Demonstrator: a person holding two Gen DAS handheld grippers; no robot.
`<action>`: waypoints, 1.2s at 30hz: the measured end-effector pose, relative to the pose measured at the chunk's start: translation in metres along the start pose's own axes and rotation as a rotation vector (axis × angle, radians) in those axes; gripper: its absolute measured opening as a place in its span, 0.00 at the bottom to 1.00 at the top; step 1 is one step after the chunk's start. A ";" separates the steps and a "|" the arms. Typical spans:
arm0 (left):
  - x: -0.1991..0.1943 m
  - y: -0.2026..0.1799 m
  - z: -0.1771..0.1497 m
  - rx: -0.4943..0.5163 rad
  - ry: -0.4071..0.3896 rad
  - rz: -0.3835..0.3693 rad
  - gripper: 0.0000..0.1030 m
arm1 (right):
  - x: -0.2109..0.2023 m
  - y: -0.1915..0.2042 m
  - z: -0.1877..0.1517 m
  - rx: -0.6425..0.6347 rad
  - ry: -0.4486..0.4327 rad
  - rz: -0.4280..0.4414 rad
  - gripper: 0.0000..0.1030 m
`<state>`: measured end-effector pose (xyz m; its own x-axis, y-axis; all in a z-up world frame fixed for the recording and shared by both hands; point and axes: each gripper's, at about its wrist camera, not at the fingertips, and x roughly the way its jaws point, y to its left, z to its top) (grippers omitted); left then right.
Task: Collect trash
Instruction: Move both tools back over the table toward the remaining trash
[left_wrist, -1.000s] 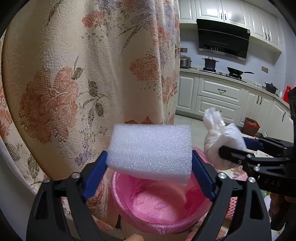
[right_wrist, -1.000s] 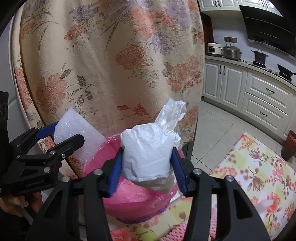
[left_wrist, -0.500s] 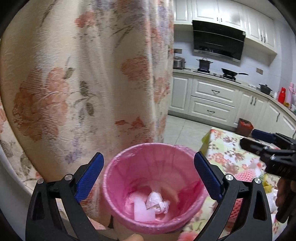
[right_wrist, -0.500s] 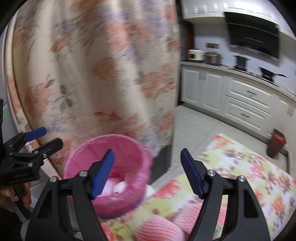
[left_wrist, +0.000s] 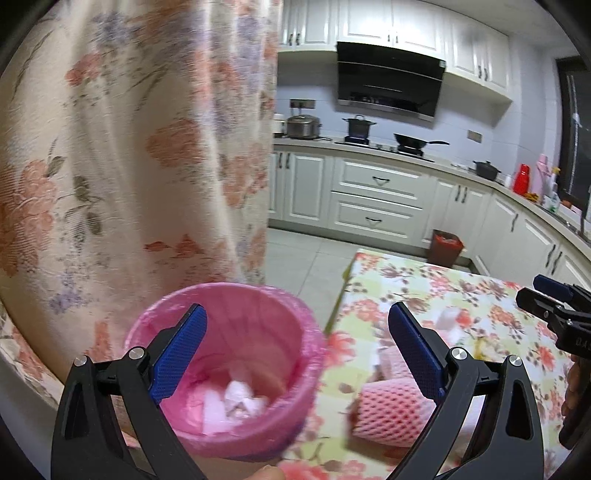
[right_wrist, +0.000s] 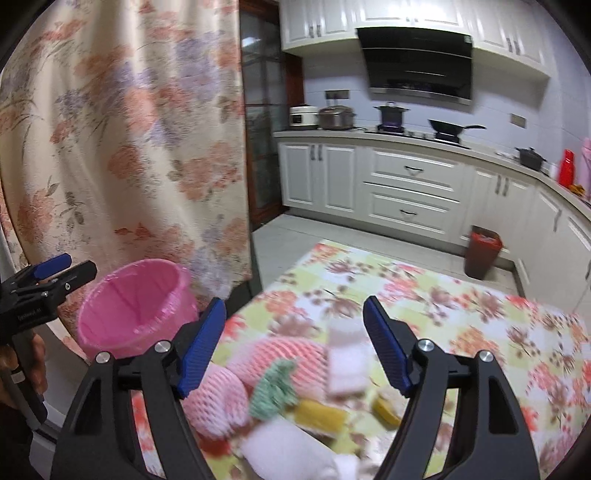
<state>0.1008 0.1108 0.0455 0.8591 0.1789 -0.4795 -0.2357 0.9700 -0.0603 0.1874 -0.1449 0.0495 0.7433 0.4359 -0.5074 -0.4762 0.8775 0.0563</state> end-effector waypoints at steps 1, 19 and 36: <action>0.000 -0.007 -0.002 0.007 0.003 -0.012 0.91 | -0.005 -0.006 -0.004 0.004 -0.003 -0.015 0.73; 0.007 -0.083 -0.033 0.080 0.067 -0.117 0.91 | -0.055 -0.076 -0.068 0.120 -0.005 -0.168 0.77; 0.025 -0.105 -0.065 0.103 0.137 -0.153 0.91 | -0.067 -0.081 -0.119 0.148 0.018 -0.216 0.80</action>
<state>0.1179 0.0023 -0.0168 0.8097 0.0108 -0.5868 -0.0537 0.9970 -0.0557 0.1201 -0.2690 -0.0238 0.8111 0.2329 -0.5365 -0.2324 0.9701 0.0697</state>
